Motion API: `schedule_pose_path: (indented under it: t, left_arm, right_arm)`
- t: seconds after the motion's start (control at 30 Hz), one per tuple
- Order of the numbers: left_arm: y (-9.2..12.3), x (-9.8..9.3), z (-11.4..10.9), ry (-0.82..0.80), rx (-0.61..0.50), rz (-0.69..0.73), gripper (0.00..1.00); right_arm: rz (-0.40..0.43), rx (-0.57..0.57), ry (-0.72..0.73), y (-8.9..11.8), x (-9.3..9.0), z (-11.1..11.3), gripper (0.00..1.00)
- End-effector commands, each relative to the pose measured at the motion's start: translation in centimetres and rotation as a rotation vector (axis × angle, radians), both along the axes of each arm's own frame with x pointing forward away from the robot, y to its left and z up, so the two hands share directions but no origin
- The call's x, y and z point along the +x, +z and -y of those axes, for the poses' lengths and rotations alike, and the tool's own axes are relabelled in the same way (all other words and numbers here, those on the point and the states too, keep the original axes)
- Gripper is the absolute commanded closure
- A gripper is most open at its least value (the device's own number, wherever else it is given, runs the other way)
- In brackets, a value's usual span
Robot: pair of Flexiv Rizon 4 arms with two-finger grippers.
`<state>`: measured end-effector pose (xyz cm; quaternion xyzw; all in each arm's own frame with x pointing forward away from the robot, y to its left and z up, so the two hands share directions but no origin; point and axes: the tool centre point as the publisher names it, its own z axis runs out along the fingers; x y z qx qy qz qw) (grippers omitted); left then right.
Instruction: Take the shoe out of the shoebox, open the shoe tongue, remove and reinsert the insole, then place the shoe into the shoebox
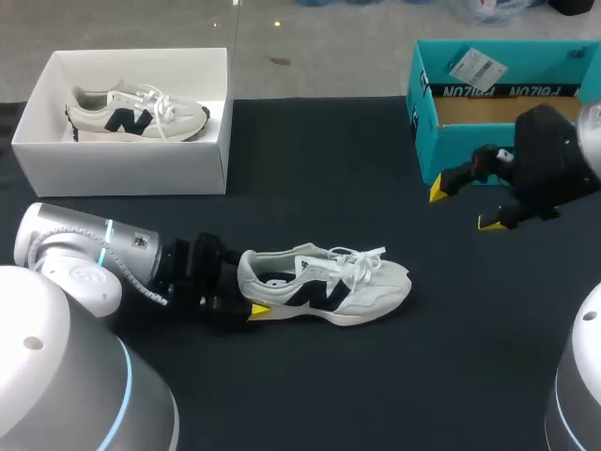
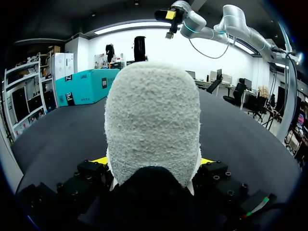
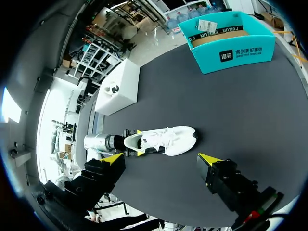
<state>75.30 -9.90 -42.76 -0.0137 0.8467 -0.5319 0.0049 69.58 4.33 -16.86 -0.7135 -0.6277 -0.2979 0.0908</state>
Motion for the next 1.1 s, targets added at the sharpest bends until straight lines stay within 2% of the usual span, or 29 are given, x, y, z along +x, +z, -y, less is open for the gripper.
schedule_pose_path:
  t: [0.03,0.17,0.67,0.83,1.1]
  left_arm:
    - [0.0,-0.1,0.1,0.001,0.001,0.001,1.0]
    - [0.0,-0.1,0.1,0.001,0.001,0.001,1.0]
    - [0.0,-0.1,0.1,0.001,0.001,0.001,1.0]
    - [0.0,-0.1,0.1,0.001,0.001,0.001,1.0]
    - [0.0,-0.1,0.1,0.001,0.001,0.001,1.0]
  right_arm:
    - [0.004,-0.087,-0.046,-0.6,-0.8,-2.0,0.0]
    - [-0.053,-0.123,-0.052,-1.5,-1.8,-3.7,0.0]
    - [-0.053,-0.123,-0.052,-1.5,-1.8,-3.7,0.0]
    - [-0.09,-0.339,-0.046,-2.3,-1.8,-8.5,0.0]
    - [-0.068,-0.447,-0.016,-3.6,-1.1,-12.9,0.0]
